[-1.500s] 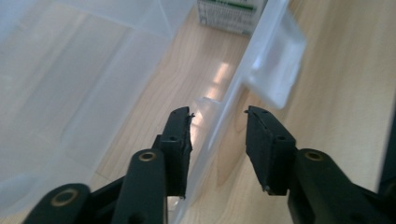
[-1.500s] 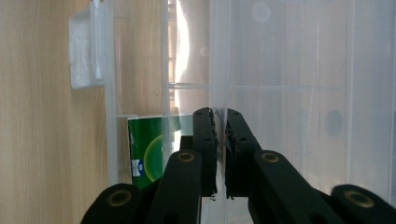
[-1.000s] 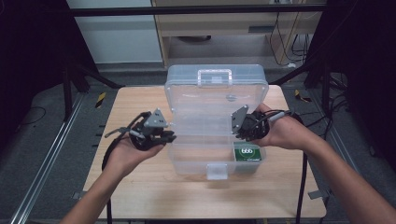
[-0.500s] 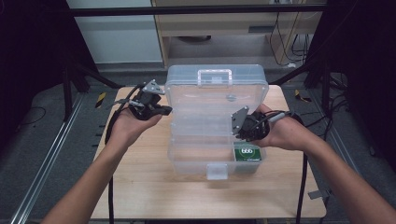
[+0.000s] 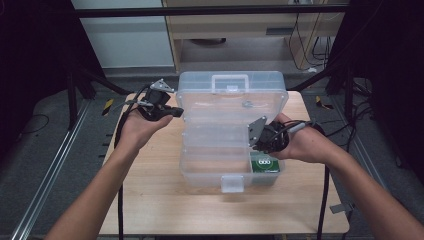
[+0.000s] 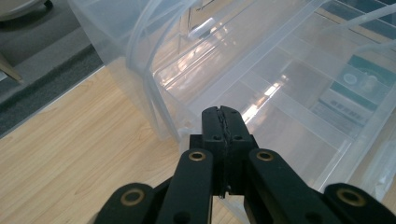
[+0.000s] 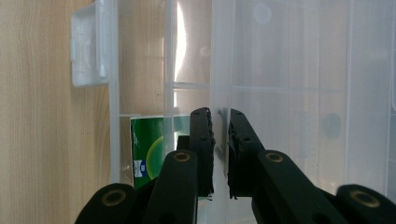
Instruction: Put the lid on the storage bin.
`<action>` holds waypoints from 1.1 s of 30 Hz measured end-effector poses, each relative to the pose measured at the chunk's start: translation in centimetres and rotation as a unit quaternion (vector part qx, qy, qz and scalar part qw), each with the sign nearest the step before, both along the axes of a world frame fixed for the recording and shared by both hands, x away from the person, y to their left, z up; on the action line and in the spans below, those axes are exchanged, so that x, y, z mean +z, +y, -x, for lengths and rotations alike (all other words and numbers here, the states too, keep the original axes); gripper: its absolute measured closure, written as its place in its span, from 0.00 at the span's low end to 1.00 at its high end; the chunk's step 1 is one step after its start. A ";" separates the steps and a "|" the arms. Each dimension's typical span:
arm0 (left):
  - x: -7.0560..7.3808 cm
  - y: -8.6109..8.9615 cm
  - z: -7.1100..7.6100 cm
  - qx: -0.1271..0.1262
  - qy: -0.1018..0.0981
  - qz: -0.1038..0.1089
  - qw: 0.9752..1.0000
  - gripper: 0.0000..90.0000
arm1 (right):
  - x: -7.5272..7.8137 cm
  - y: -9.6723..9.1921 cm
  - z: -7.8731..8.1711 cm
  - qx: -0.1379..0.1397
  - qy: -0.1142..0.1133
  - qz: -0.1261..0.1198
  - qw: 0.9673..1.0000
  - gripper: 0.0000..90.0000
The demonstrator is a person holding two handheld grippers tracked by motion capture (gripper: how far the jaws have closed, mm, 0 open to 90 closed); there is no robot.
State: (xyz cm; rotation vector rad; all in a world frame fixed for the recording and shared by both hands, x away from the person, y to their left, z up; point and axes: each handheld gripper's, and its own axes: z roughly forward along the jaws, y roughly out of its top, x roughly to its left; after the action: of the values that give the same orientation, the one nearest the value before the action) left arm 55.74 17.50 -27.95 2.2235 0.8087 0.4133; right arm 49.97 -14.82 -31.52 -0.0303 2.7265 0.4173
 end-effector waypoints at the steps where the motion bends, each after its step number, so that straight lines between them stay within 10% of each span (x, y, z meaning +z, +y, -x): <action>1: 0.0 0.0 0.0 0.001 0.000 0.000 1.000 1.00 | 0.0 0.0 0.0 0.001 0.000 0.000 1.000 0.92; 33: -1.5 0.8 1.2 -0.003 0.009 0.017 1.000 1.00 | -1.0 -0.1 1.2 0.010 0.002 0.011 1.000 0.91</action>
State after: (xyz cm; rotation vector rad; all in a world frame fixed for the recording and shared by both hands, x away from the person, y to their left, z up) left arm 54.51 18.32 -29.40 2.2007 0.8116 0.3742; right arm 48.81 -14.93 -32.54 -0.0627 2.7372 0.3937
